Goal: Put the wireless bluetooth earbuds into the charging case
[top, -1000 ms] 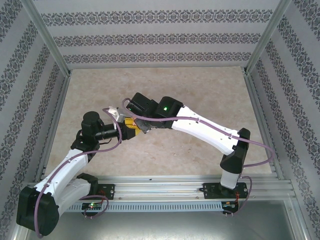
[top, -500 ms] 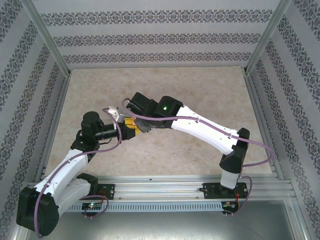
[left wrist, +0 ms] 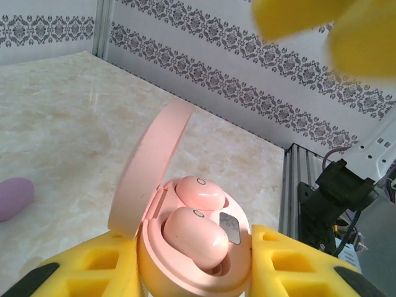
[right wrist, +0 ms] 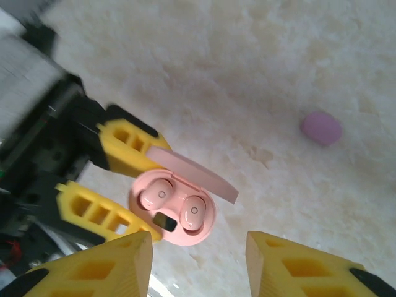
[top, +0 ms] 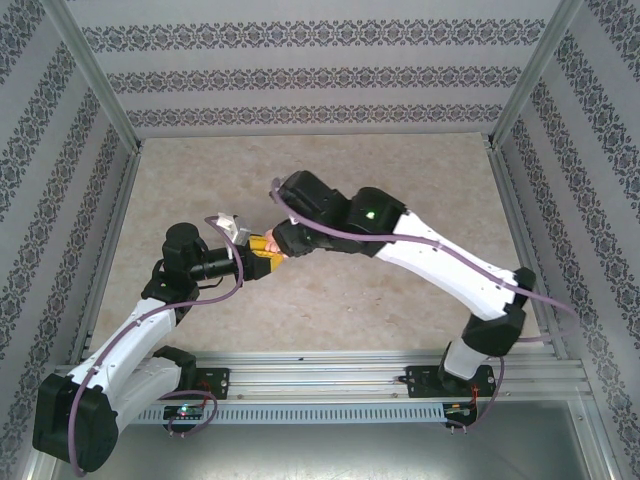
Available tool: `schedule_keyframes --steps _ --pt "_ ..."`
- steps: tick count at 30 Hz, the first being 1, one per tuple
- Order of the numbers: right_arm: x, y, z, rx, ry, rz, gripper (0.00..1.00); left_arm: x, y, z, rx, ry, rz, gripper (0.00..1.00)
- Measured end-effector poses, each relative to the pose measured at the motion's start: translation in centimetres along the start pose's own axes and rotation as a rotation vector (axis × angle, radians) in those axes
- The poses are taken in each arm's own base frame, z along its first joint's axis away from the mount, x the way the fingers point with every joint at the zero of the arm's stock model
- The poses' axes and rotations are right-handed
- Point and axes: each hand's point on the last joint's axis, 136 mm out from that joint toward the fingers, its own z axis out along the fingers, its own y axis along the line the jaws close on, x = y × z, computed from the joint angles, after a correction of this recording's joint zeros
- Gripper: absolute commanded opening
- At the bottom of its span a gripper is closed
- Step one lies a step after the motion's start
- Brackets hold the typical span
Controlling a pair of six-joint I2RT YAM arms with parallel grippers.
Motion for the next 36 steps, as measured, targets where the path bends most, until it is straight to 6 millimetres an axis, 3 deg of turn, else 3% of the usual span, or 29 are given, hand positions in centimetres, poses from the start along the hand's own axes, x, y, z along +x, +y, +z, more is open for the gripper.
schedule_keyframes --steps 4,7,9,15,20,29,36 --pt "-1.3 -3.0 -1.3 -0.055 -0.086 0.164 0.47 -0.1 -0.3 0.0 0.018 -0.003 0.001 0.29" --pt "-1.7 -5.5 -0.4 -0.096 -0.116 0.309 0.49 -0.4 -0.5 0.1 0.028 -0.008 0.005 0.29" --pt "-1.8 -6.1 0.9 -0.138 -0.108 0.380 0.54 -0.9 -0.6 0.1 0.039 -0.014 0.009 0.30" --pt "-2.6 -4.0 4.1 -0.300 -0.056 0.467 0.57 -2.0 -0.8 0.7 0.065 -0.032 0.025 0.30" --pt "-1.9 -3.0 5.7 -0.383 -0.003 0.525 0.59 -2.5 -0.5 1.1 0.071 -0.040 0.020 0.30" --pt "0.4 -2.8 6.5 -0.484 0.026 0.663 0.66 -3.2 0.8 1.7 0.042 -0.074 -0.043 0.29" --pt "-0.2 -2.4 5.8 -0.592 -0.009 0.770 0.62 -4.3 1.2 2.0 0.034 -0.118 -0.057 0.30"
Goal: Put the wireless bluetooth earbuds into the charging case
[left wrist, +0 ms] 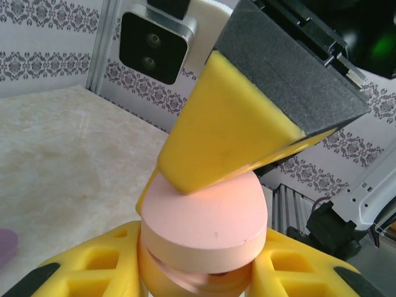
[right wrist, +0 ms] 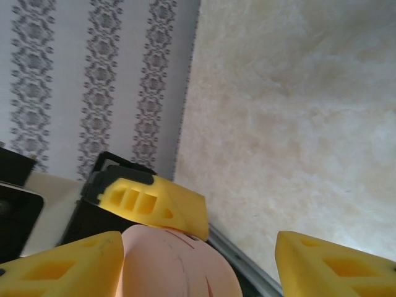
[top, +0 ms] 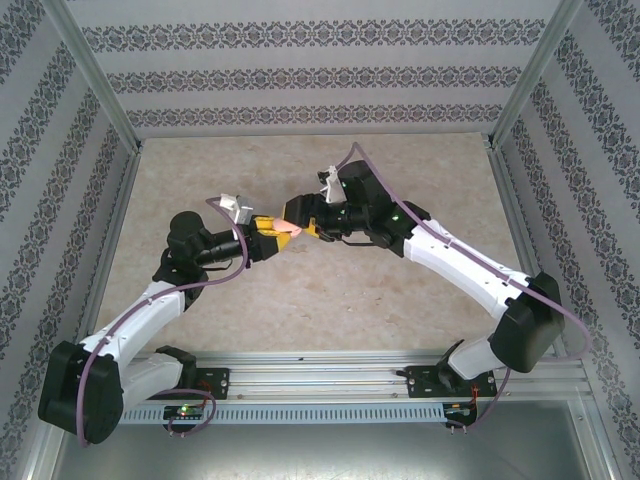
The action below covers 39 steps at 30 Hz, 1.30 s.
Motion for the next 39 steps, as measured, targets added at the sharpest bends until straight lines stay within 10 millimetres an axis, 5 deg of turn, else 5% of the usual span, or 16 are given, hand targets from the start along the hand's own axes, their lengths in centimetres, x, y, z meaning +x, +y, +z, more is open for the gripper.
schedule_keyframes --steps 5,10,14,24,34,39 --pt "0.0 0.8 0.3 -0.086 0.009 0.062 0.55 -0.5 0.3 0.1 -0.010 -0.020 -0.008 0.31" --pt "-0.2 1.7 0.4 -0.151 0.016 0.107 0.37 -1.1 0.5 0.2 -0.022 -0.038 0.004 0.35" --pt "-0.6 2.1 0.2 -0.188 0.011 0.137 0.27 -1.7 0.5 0.2 -0.031 -0.050 0.020 0.43" --pt "-0.8 3.0 0.1 -0.243 0.014 0.159 0.18 -2.3 0.2 0.1 -0.041 -0.026 0.064 0.68" --pt "-1.9 1.4 -0.1 -0.225 -0.016 0.187 0.14 -2.6 0.1 -0.5 -0.094 -0.002 0.116 0.86" --pt "-3.7 -2.5 -0.5 -0.126 -0.084 0.190 0.13 -2.7 0.4 -1.6 -0.186 0.010 0.170 0.87"
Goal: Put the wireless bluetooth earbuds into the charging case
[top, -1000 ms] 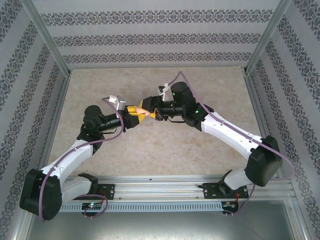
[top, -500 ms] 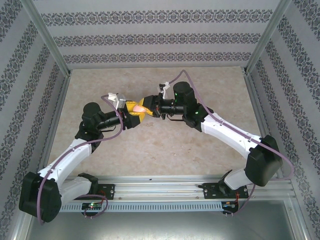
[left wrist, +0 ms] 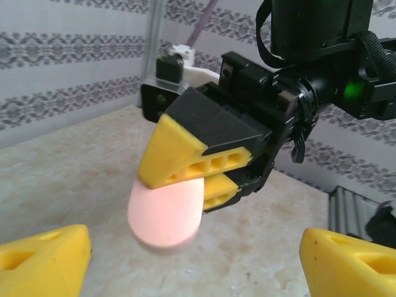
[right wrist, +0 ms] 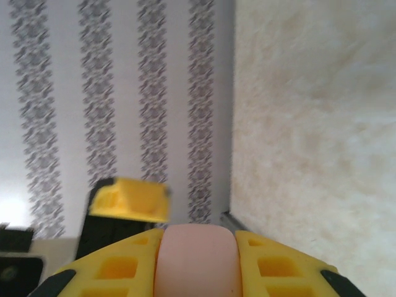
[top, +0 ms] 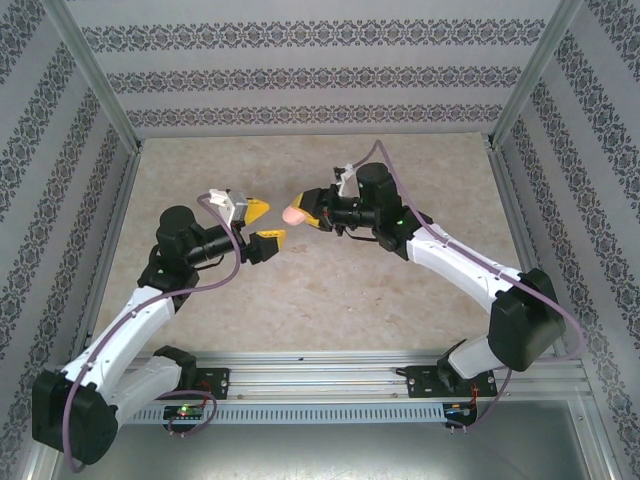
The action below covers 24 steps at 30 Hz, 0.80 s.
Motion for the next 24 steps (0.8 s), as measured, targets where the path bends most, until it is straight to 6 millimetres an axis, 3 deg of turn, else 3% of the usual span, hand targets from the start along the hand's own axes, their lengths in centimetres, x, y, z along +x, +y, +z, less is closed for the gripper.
schedule_keyframes --steps 4,8,16,21,24 --pt "-1.9 -4.6 -0.3 0.125 -0.051 0.004 0.14 0.2 1.2 -1.2 -0.115 0.016 0.036 0.89" --pt "-2.6 -9.1 0.7 0.238 -0.040 0.007 0.14 0.8 2.1 -2.2 -0.198 0.026 0.051 0.89" --pt "-1.9 -18.8 4.3 0.397 0.059 0.075 0.14 5.6 4.1 -2.9 -0.303 0.117 -0.012 0.89" --pt "-1.1 -22.4 6.0 0.418 0.113 0.112 0.16 6.7 4.6 -3.3 -0.335 0.146 -0.030 0.89" --pt "-0.9 -22.3 6.7 0.387 0.134 0.106 0.17 6.9 4.9 -3.6 -0.355 0.151 -0.034 0.89"
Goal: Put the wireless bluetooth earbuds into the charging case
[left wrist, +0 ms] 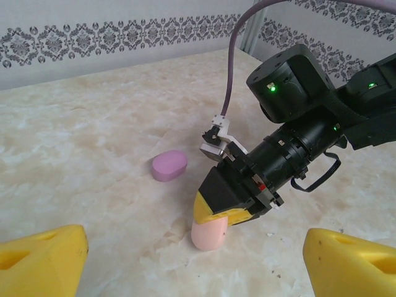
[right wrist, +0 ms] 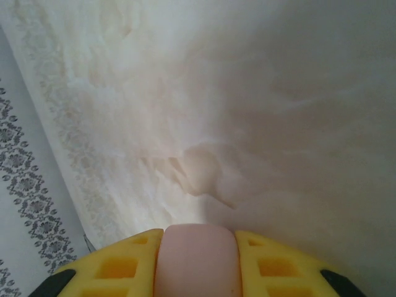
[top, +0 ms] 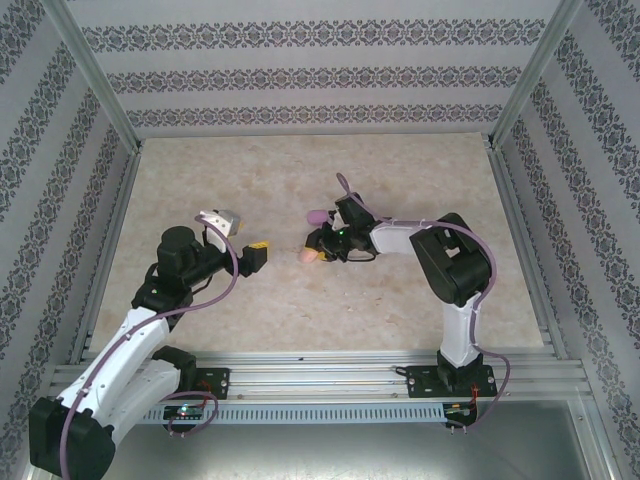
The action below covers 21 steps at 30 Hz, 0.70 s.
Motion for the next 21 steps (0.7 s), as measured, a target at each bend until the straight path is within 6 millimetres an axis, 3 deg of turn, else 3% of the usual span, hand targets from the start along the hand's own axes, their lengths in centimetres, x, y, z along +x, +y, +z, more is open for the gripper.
schedule_keyframes --steps 7,12,17,21 --pt "0.1 -0.4 0.2 0.005 0.008 -0.016 0.45 0.3 0.6 -0.2 -0.035 0.012 -0.008 0.89" --pt "0.6 -1.0 -1.1 0.076 -0.007 -0.043 0.53 0.8 0.9 -0.3 -0.053 0.032 -0.017 0.90" --pt "1.2 -0.8 -5.1 0.190 -0.066 -0.108 0.59 0.4 1.5 -0.6 -0.088 0.045 -0.020 1.00" --pt "1.2 1.2 -10.4 0.256 -0.191 -0.223 0.62 -0.9 2.5 -0.9 -0.139 0.039 -0.009 1.00"
